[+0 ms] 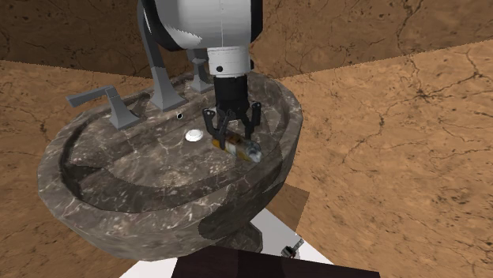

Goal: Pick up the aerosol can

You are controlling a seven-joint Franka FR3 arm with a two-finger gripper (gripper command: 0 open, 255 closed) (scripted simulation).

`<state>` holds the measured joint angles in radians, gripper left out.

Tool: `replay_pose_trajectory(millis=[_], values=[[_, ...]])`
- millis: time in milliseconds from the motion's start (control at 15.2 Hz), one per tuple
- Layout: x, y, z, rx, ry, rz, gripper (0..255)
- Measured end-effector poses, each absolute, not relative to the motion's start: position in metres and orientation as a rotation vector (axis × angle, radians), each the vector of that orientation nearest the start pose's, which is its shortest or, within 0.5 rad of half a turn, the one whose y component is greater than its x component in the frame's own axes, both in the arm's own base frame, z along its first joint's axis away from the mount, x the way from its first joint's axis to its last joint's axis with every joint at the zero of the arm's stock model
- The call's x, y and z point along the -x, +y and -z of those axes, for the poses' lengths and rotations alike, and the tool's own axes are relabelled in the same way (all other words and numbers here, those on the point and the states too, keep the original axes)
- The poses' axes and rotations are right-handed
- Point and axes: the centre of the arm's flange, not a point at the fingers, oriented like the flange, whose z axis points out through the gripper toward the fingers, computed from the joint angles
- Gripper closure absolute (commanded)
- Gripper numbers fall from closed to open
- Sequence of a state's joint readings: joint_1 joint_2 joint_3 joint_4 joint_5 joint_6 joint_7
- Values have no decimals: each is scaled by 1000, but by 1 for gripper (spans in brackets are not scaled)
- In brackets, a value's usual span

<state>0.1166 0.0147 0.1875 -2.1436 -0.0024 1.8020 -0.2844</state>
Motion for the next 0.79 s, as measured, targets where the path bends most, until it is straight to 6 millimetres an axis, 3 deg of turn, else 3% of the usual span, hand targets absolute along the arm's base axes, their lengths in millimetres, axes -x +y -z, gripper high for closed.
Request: replay_pose_trajectory(millis=[792], values=[[-472, 150, -439, 2955, -907, -579, 255]])
